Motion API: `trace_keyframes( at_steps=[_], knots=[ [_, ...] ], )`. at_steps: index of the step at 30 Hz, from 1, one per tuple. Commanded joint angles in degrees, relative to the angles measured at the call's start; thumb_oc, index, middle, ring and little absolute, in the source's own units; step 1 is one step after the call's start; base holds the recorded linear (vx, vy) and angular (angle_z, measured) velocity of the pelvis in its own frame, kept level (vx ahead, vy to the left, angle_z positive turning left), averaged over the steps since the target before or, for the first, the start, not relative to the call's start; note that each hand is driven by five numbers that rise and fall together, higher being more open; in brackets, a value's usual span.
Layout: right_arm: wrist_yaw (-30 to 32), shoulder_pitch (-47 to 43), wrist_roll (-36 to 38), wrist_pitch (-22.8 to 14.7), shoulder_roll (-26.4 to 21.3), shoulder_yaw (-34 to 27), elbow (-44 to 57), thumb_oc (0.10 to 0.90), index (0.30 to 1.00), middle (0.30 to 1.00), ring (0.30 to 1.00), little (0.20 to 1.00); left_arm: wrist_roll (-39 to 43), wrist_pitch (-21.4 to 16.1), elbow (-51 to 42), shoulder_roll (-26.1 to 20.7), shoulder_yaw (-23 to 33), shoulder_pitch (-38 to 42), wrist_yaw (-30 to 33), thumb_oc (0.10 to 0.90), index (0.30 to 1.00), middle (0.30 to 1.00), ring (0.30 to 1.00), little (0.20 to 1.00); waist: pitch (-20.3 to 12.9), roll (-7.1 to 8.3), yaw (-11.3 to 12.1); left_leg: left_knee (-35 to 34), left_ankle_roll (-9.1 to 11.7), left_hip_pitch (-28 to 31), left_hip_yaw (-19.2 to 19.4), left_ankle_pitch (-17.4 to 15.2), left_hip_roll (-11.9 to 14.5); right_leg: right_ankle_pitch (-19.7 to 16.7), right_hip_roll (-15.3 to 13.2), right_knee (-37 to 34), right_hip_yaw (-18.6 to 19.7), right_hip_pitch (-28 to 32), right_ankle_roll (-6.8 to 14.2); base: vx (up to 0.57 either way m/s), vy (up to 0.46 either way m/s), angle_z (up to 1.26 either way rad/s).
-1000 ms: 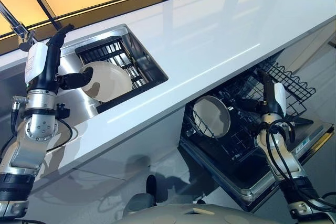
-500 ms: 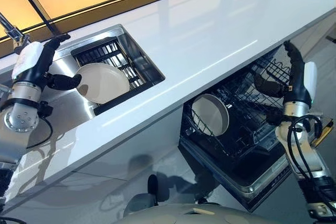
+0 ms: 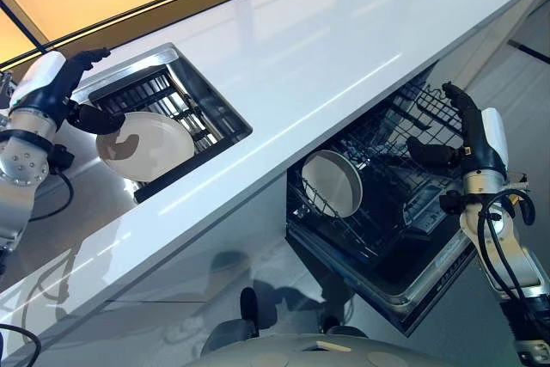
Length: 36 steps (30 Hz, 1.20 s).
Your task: Pick up plates and place into dishwasher.
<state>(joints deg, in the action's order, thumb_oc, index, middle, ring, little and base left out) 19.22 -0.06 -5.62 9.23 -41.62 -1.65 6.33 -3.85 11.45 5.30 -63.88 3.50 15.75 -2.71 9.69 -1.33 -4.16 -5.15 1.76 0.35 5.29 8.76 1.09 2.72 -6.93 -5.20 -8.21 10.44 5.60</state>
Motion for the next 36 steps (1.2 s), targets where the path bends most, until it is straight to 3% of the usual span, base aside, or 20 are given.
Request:
trace_keyframes(
  at_steps=[1,13,22,30,36],
  knots=[
    [1.1,-4.5,-1.1,-2.8,-7.5,-1.9,4.6,0.8,0.9,0.9,0.9,0.9,0.3,1.3,4.0,-7.6,-0.2,10.9,1.4,0.8,0.9,0.9,0.9,0.9,-1.5,-0.41,-0.8,0.1,-0.3,6.2,2.6,-9.1,-2.3,-6.1,1.9,0.5,0.1,-5.0,2.7,0.03,0.053,-0.06],
    [-3.0,-3.9,-0.4,-2.5,-12.4,-3.4,5.4,0.8,0.9,0.9,0.9,0.9,-5.7,2.9,7.7,-12.4,-6.9,19.1,1.3,0.8,0.9,0.9,0.9,0.9,2.2,0.24,-2.5,0.1,-0.7,3.7,4.0,-9.4,-2.3,-6.3,1.8,1.0,1.4,-8.5,3.1,0.01,0.064,-0.11],
    [-3.1,-2.9,0.5,-3.3,-13.6,-4.3,5.7,0.8,0.9,0.9,0.9,0.9,-6.6,5.1,10.2,-13.9,-8.0,18.5,-1.4,0.8,0.9,0.9,0.9,0.9,4.8,0.85,-2.6,0.1,-0.9,2.6,4.5,-9.1,-2.2,-6.6,1.6,1.5,1.5,-9.9,3.5,-0.03,0.038,-0.02],
    [-1.8,-3.7,2.1,-2.9,-15.1,-3.2,6.1,0.8,0.9,0.9,0.9,0.9,-8.1,5.6,13.3,-15.3,-9.8,19.2,-6.4,0.8,0.9,0.9,0.9,0.9,5.9,1.36,-2.0,0.1,-1.1,2.0,4.4,-8.9,-2.3,-6.9,1.3,1.7,0.9,-10.5,3.8,-0.02,0.004,0.01],
    [-1.9,-3.5,2.6,-2.7,-14.8,-2.9,5.9,0.8,0.9,0.9,0.9,0.9,-8.9,6.1,13.9,-16.1,-12.3,20.8,-14.3,0.8,0.9,0.9,0.9,0.9,5.1,1.06,-1.4,0.1,-1.2,2.6,4.0,-9.0,-2.5,-7.0,1.1,1.8,0.0,-9.7,4.1,0.0,-0.029,0.04]
  ],
)
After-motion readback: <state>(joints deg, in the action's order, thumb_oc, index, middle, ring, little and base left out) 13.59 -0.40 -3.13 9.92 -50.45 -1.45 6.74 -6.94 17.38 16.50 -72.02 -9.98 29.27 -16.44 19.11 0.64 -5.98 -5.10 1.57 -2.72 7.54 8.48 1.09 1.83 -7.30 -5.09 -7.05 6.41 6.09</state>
